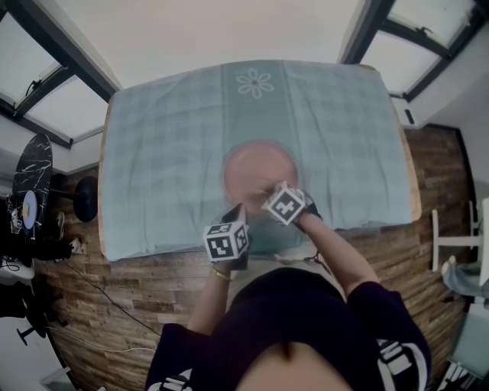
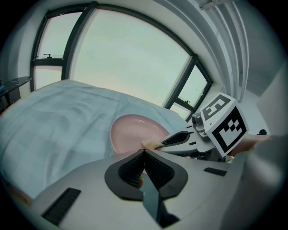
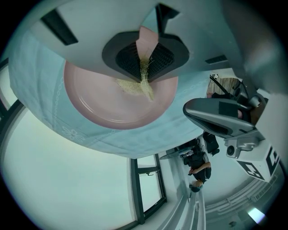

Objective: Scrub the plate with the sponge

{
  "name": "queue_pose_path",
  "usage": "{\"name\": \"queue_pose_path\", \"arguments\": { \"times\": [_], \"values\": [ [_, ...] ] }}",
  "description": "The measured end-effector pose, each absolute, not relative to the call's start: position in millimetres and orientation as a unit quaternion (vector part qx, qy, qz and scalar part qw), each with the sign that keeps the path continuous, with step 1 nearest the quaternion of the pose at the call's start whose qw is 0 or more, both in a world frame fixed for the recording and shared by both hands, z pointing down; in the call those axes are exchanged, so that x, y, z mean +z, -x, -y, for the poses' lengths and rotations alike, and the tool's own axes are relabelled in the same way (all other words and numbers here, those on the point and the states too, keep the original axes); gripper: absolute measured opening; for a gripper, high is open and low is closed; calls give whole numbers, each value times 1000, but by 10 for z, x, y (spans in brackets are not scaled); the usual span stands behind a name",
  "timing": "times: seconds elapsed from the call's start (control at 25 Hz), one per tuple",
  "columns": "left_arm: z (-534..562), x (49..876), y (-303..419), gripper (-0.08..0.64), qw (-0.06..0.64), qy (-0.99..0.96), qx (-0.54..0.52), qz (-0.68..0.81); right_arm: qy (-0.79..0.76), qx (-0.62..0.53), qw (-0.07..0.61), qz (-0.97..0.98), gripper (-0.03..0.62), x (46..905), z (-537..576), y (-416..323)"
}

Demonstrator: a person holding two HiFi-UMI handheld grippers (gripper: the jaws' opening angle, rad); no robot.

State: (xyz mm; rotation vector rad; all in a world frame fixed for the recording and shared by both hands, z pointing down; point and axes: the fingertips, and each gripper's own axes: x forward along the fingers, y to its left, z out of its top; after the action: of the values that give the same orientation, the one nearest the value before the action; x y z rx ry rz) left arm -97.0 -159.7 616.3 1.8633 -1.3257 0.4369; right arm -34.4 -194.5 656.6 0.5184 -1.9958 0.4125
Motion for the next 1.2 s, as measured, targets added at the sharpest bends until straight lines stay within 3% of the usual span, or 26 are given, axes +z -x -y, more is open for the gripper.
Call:
{"name": "queue_pose_path", "arguments": {
  "times": [0.92,1.2],
  "values": [
    [911,5822,505,11,368,-756,156,518,-320,236,269,877,37,5634,1147,-95],
    [739,5692,301,11,357,-768,151,509,-340,236,231,880,38,5450,883,-263]
  ]
}}
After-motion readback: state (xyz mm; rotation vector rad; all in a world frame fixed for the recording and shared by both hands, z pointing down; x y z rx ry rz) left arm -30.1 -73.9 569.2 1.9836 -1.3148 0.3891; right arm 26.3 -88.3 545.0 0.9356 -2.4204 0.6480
